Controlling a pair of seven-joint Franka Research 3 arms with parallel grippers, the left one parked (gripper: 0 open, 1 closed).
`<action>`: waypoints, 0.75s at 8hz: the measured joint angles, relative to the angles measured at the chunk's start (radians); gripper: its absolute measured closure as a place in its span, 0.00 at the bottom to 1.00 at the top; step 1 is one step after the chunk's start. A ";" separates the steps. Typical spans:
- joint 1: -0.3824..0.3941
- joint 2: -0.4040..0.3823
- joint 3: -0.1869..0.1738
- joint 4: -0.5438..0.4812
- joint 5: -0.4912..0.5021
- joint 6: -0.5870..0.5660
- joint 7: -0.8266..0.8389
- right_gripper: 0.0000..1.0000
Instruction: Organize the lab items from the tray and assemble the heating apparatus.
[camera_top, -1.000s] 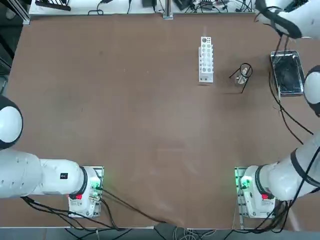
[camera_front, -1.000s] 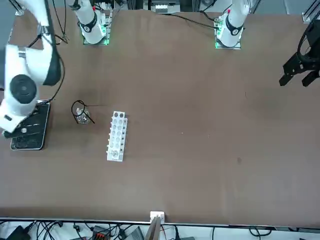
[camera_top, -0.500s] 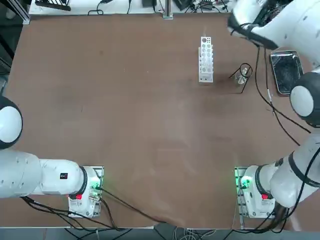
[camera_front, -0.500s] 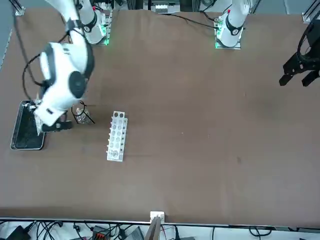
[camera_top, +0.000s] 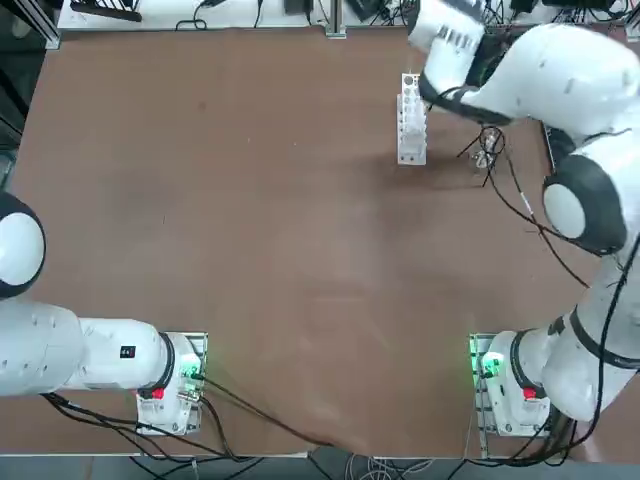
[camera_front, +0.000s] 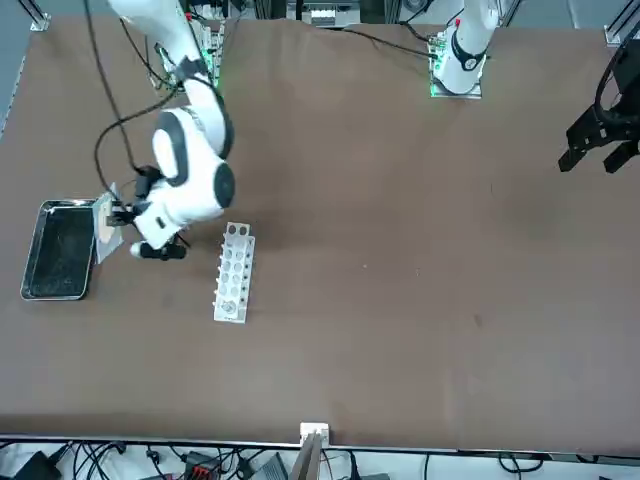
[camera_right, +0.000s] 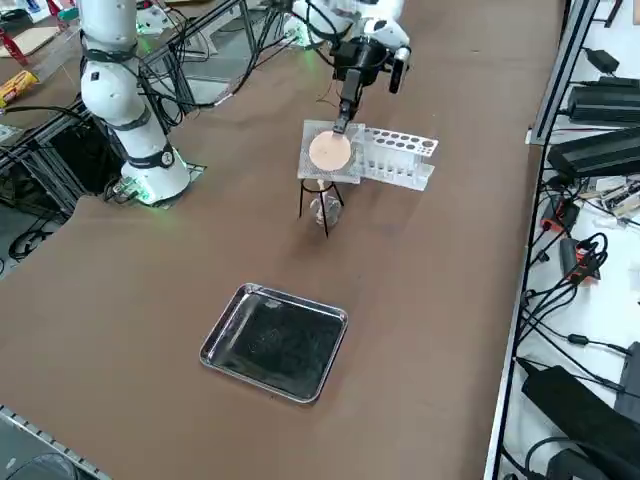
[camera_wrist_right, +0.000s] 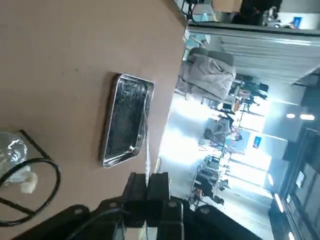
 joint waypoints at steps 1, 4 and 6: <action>0.026 0.033 0.000 -0.001 -0.001 -0.026 0.052 0.98; 0.082 0.117 0.000 -0.001 -0.003 -0.058 0.196 0.98; 0.109 0.164 0.000 -0.001 -0.003 -0.066 0.257 0.98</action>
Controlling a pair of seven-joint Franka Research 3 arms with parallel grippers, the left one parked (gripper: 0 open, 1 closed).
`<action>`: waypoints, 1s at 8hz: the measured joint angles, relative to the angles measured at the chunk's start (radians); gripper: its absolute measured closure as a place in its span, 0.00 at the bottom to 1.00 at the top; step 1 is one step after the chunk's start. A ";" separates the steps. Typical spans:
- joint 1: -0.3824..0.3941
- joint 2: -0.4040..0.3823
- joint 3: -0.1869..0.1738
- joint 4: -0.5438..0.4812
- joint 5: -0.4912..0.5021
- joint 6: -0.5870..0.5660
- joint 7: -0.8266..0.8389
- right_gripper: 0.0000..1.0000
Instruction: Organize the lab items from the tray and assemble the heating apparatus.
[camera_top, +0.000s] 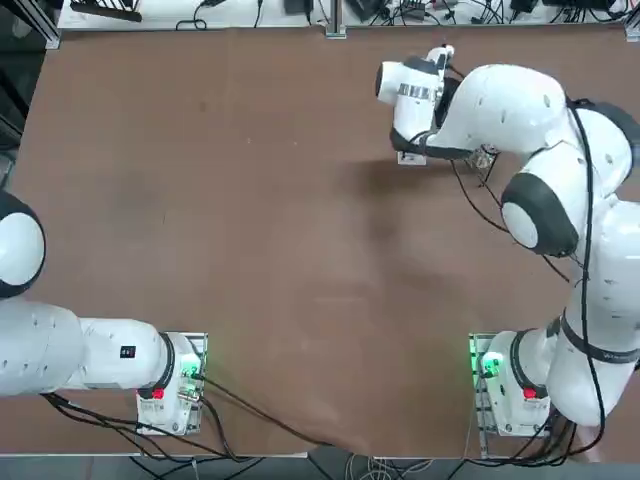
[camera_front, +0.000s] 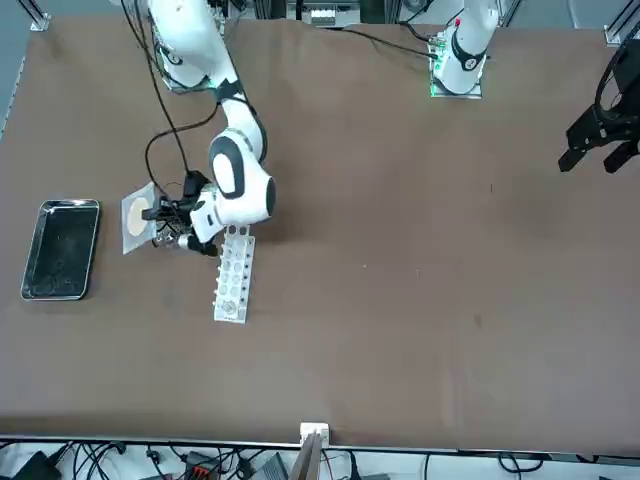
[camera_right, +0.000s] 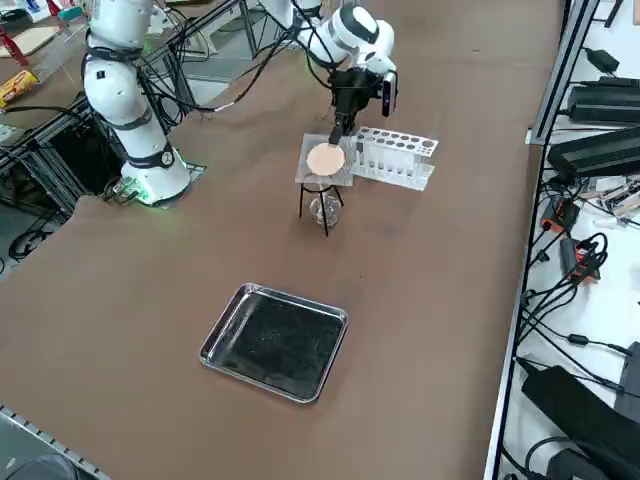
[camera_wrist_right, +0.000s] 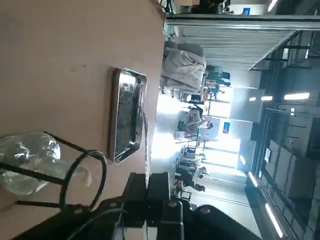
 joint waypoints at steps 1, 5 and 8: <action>0.008 0.018 0.000 0.001 0.000 0.000 0.012 0.98; 0.011 0.044 0.000 0.002 0.016 0.000 0.052 0.98; 0.011 0.053 -0.001 0.002 0.057 0.000 0.073 0.98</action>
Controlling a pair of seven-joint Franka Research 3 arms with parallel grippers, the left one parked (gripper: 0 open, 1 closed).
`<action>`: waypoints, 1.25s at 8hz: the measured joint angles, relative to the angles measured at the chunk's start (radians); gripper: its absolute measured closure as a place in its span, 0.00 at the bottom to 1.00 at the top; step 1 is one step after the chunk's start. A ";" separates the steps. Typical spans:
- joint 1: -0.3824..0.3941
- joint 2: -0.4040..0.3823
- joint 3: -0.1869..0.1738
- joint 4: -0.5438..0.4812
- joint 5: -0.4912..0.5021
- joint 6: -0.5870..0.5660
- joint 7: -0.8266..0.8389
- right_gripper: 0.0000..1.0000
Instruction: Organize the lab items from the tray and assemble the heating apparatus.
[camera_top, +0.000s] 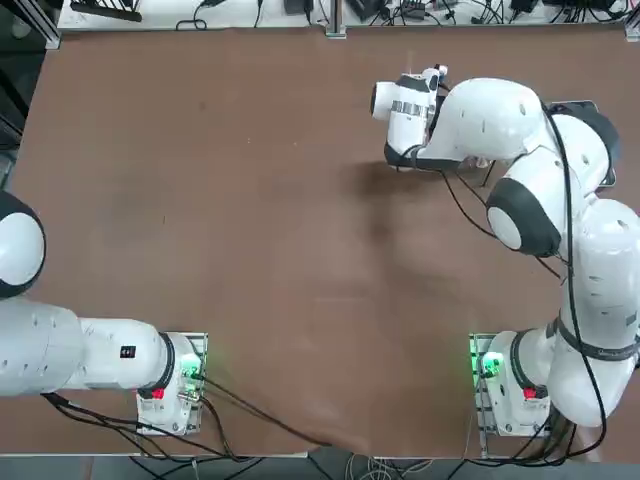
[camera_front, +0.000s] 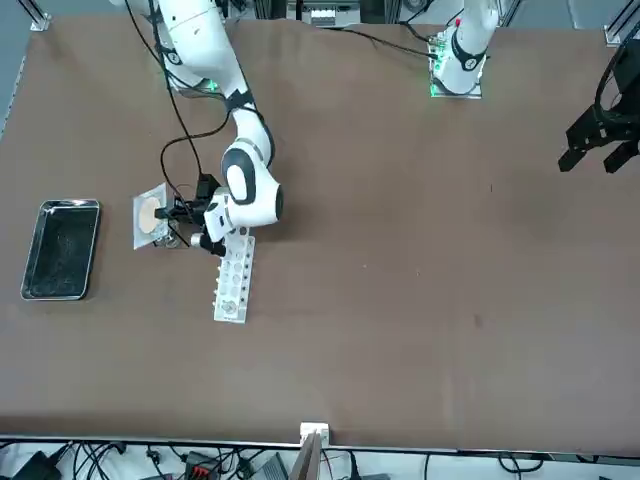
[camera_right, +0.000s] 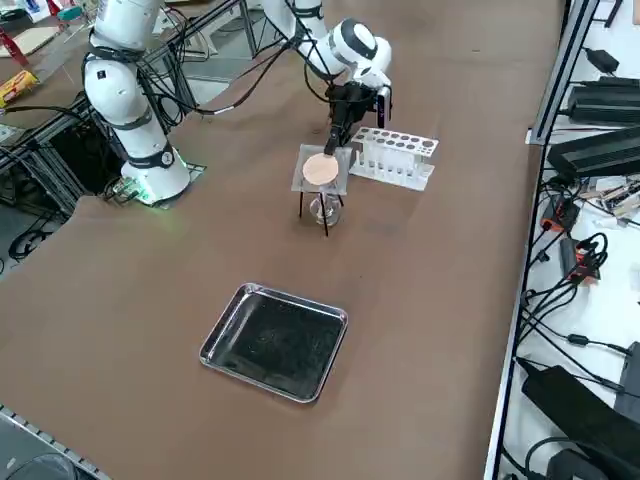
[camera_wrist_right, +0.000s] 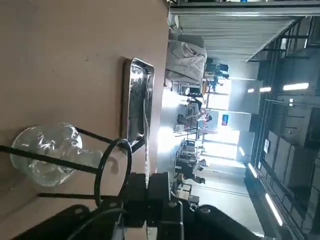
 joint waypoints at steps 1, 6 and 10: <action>0.000 0.000 0.000 0.000 0.013 0.000 0.005 0.98; -0.001 0.016 -0.003 0.000 0.017 0.000 0.008 0.98; -0.001 0.031 -0.005 0.000 0.017 0.000 0.010 0.98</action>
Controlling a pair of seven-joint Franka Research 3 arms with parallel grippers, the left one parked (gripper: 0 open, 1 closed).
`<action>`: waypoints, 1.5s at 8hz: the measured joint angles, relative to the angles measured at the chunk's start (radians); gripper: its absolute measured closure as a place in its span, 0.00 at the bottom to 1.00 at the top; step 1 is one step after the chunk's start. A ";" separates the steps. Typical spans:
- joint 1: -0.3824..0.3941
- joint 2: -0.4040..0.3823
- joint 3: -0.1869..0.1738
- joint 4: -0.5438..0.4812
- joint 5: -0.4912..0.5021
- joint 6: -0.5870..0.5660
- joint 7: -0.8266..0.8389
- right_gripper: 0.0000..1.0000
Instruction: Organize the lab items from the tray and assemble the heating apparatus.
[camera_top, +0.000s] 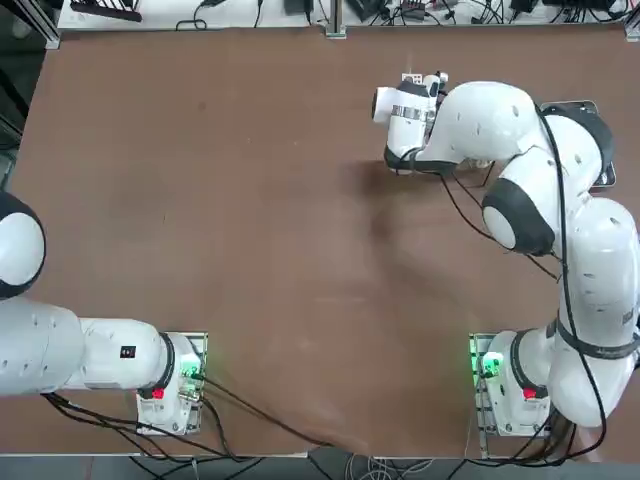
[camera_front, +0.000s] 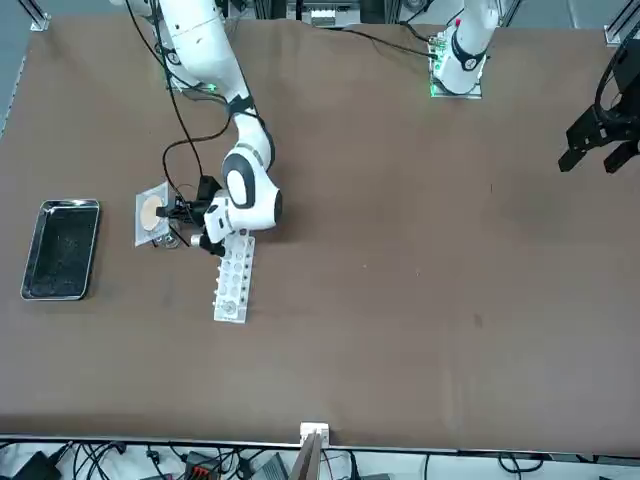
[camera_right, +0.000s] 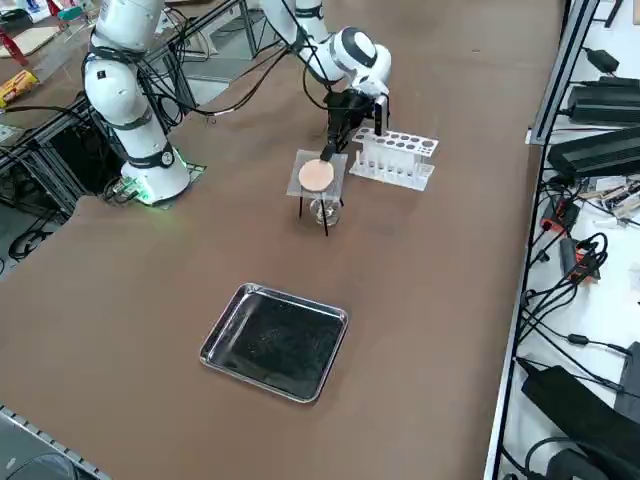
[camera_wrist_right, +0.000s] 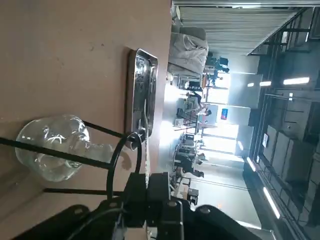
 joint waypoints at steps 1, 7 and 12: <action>0.000 0.001 0.000 0.000 0.000 0.000 0.000 0.98; 0.013 0.003 0.001 0.000 0.002 0.000 0.000 0.97; 0.024 0.005 0.000 0.001 0.002 -0.002 0.000 0.88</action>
